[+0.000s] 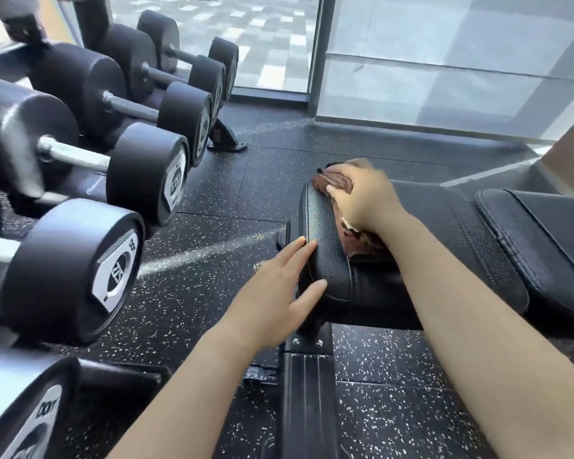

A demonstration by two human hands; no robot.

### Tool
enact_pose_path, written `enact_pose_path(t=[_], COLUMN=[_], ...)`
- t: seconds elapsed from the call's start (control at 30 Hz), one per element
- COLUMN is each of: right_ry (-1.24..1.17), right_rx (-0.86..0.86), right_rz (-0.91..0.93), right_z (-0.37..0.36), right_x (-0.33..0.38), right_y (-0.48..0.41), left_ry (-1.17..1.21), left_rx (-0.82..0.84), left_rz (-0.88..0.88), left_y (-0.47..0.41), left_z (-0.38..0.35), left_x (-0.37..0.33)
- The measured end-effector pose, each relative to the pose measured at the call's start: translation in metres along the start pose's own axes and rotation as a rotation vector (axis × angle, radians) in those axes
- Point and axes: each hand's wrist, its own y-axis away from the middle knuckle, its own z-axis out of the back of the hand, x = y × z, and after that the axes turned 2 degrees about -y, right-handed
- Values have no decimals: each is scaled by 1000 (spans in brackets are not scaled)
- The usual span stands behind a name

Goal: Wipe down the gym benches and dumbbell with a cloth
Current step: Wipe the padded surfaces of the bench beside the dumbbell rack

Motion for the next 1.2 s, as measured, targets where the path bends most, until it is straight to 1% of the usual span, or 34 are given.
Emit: enact_pose_path(t=[0.17,0.23,0.33,0.4,0.5,0.63,0.73,0.8,0.9,1.0,1.07,1.2], right_ry=[41,75,126,156,124,66,55,78,129,137,132,106], right_rx=[-68,-77,-39,-24,-35,-141,-222,-273,-382,-500,-535,-549], right_rz=[46,3,-83,-89,-61,48,84,68,-3,-62,-52,-13], right_z=[0,-5,-13,-16,-13,-9,-1,9,30,42,39,24], right_x=[3,12,32,40,43,43,19,-11,-66,-103,-108,-91], right_y=[61,56,31,27,54,118,153,169,187,195,195,195], left_ry=[-3,-23,-40,-39,-43,-42,-6,-12,-85,-271,-332,-336], left_rx=[16,-7,-34,-42,-56,-141,-226,-244,-204,-160,-170,-198], left_rz=[-32,-19,18,32,40,51,28,-22,-98,-83,-68,-77], left_y=[3,2,0,0,-1,-12,-26,-35,-45,-49,-51,-51], left_z=[8,14,21,24,27,24,12,-1,-27,-47,-50,-48], left_x=[13,22,29,29,30,22,-1,-22,-52,-66,-68,-66])
